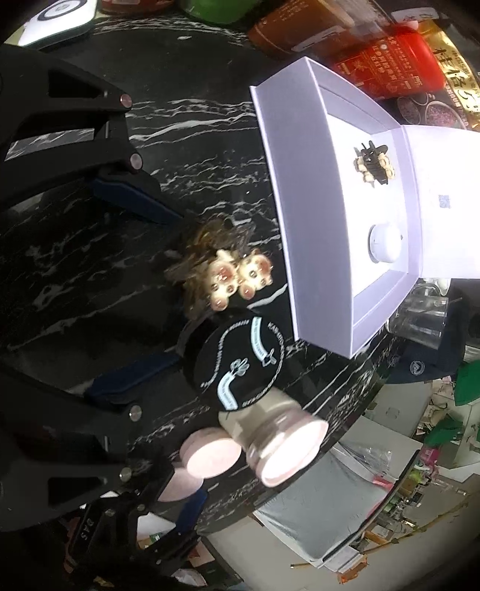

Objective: Organize objects
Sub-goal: 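Close left tool on second cat clip while right tool grasps pink round compact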

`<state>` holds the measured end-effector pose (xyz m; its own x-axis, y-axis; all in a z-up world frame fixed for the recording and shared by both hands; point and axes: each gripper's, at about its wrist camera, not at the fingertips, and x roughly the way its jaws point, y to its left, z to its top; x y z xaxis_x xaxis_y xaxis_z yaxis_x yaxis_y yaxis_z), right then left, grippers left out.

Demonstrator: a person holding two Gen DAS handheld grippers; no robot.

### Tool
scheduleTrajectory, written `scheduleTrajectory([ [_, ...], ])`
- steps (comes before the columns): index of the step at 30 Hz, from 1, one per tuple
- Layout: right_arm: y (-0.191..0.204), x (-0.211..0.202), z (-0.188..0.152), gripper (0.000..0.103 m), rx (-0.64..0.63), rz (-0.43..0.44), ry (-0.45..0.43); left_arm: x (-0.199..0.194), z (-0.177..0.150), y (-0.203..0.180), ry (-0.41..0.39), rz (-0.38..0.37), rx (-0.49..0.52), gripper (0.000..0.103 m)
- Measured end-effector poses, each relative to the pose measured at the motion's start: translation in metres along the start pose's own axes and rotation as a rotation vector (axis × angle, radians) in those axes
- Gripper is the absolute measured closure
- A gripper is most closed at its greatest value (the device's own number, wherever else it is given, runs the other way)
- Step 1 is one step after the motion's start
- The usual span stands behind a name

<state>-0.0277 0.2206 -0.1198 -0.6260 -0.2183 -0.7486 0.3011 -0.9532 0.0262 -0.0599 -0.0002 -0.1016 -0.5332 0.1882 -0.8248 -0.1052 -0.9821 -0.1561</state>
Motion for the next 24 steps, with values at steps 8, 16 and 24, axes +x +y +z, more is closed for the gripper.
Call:
scheduleTrajectory([
  [8,-0.003,0.006,0.007,0.038,-0.002,0.009,0.004,0.005,0.008,0.007,-0.012,0.019,0.019,0.032],
  [16,-0.001,0.011,0.014,0.046,-0.020,0.022,0.002,0.011,0.016,0.010,-0.028,0.021,0.039,0.032],
  [24,-0.001,0.012,0.016,0.054,-0.032,0.033,-0.005,0.012,0.015,0.001,-0.033,0.035,0.107,0.050],
])
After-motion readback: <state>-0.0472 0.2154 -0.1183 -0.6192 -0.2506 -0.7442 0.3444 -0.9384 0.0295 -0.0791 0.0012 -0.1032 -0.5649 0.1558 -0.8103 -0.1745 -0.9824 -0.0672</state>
